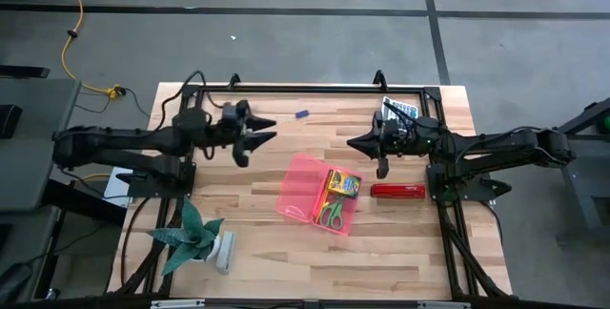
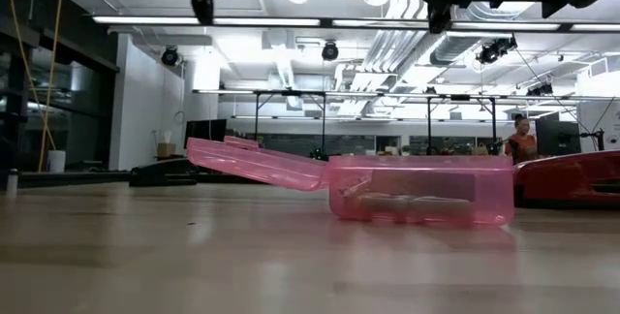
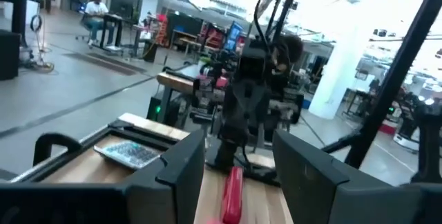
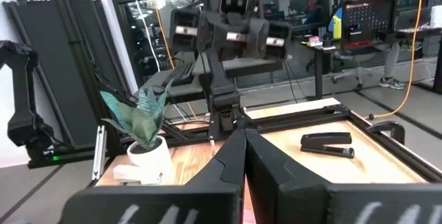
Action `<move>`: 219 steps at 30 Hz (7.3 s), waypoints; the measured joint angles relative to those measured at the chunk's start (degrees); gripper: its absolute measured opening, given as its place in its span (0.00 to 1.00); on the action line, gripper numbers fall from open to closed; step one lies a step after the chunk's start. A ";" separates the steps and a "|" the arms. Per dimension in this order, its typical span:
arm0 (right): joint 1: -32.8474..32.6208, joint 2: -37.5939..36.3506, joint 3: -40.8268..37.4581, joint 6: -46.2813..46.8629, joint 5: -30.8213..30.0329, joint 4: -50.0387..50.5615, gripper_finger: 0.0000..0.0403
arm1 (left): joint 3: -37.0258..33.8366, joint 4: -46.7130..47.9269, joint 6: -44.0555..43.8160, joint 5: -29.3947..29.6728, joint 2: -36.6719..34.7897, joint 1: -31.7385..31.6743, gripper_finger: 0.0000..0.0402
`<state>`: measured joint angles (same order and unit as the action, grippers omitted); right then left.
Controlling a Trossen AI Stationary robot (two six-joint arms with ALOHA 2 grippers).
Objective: Pack school essentials
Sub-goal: Put the blue eraser into the pink supply box
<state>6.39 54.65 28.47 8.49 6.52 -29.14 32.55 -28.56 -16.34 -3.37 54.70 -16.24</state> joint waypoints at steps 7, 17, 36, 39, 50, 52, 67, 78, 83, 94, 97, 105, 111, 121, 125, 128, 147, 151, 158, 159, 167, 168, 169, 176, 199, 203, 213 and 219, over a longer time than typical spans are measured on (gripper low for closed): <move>0.00 0.00 0.00 -1.48 -0.47 -0.31 0.00 | -4.12 0.22 4.21 -0.55 -3.61 0.60 0.40; 0.00 0.00 0.00 -1.48 -0.74 -0.33 0.00 | -4.13 0.44 4.55 -0.69 -3.61 0.60 0.40; 0.00 0.00 0.00 -1.00 -0.86 -0.29 0.00 | 1.20 13.50 -3.40 13.28 1.43 -1.50 0.39; 0.00 0.00 -0.02 -1.00 -0.85 -0.22 0.00 | 7.05 19.44 -4.82 10.92 7.18 -5.48 0.39; -0.01 0.00 -0.03 0.49 -2.21 0.67 0.00 | 28.72 36.74 1.74 0.53 36.80 -18.82 0.39; -0.02 0.00 -0.04 0.50 -2.21 0.68 0.00 | 32.72 40.37 3.45 0.11 41.99 -20.42 0.39; 0.00 0.00 -0.04 3.82 -3.52 1.31 0.00 | 51.23 50.20 13.60 1.04 65.52 -22.44 0.38; 0.00 0.02 -0.04 5.57 -3.54 1.62 0.00 | 53.22 54.66 17.18 -0.73 69.25 -23.61 0.38; 0.00 0.02 -0.04 6.68 -4.86 1.64 0.00 | 53.09 55.77 21.73 1.13 69.44 -23.31 0.38; -0.02 0.02 -0.04 7.10 -4.85 1.52 0.00 | 53.09 57.35 26.63 3.59 69.37 -22.63 0.18; 0.00 0.02 -0.04 7.06 -4.85 1.52 0.00 | 52.98 58.06 27.08 3.69 68.83 -22.67 0.04; 0.00 0.02 -0.04 6.81 -4.83 1.59 0.00 | 52.55 59.81 25.71 2.71 61.09 -23.45 0.01; -0.02 0.02 -0.04 5.44 -4.83 1.94 0.00 | 42.92 51.32 18.45 -6.90 46.38 -22.63 0.01; -0.04 0.02 -0.04 5.38 -2.92 3.78 0.00 | 7.50 12.43 -0.96 -5.20 11.82 -5.90 0.00; -0.04 0.02 -0.04 4.53 -2.18 3.70 0.00 | 1.11 5.18 -4.19 4.51 4.07 2.99 0.00; -0.06 0.02 -0.04 4.57 -2.06 3.39 0.00 | -1.02 3.45 -3.67 10.51 0.92 8.00 0.00; -0.07 0.02 -0.04 7.94 -2.21 0.79 0.00 | -1.81 -0.39 0.02 11.41 0.13 12.12 0.00; -1.08 0.88 -0.04 10.71 -2.50 -1.66 0.00 | -1.80 -2.94 0.02 12.03 3.13 12.10 0.00; -4.85 9.21 4.49 11.00 -5.46 -4.20 0.15 | 0.56 -12.45 0.02 12.44 16.17 11.99 0.00; -5.22 10.68 5.58 10.95 -5.61 -4.14 0.19 | 1.50 -12.38 0.02 12.41 17.99 11.99 0.00; -5.81 17.82 10.75 9.43 -7.44 -4.16 0.47 | 8.68 -12.54 -0.13 8.65 26.56 11.99 0.00; -5.66 18.03 10.75 9.55 -7.45 -4.18 0.48 | 8.95 -12.58 -0.13 8.39 26.62 11.99 0.00; -5.64 18.32 10.75 9.62 -7.51 -4.38 0.49 | 9.22 -12.56 -0.05 8.32 26.69 11.99 0.00; -6.14 18.71 10.84 9.62 -7.10 -7.83 0.43 | 9.58 -12.44 0.00 8.31 27.32 11.73 0.00; -6.36 19.02 10.84 10.98 -5.73 -9.57 0.14 | 13.06 -15.25 -0.07 7.90 32.08 10.85 0.00; -6.36 19.02 10.80 10.97 -4.44 -9.59 0.03 | 13.10 -14.72 -0.05 7.90 32.06 10.90 0.00; -5.74 15.68 10.78 8.42 -3.37 -5.14 0.01 | 13.10 -4.63 -4.66 2.14 28.34 7.97 0.24; -3.66 5.82 10.80 5.03 -3.25 8.70 0.01 | 13.01 9.87 -0.26 -2.96 17.04 5.18 0.39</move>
<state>2.73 60.47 39.27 13.52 3.27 -20.44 45.56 -18.69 -16.59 -6.32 71.74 -11.06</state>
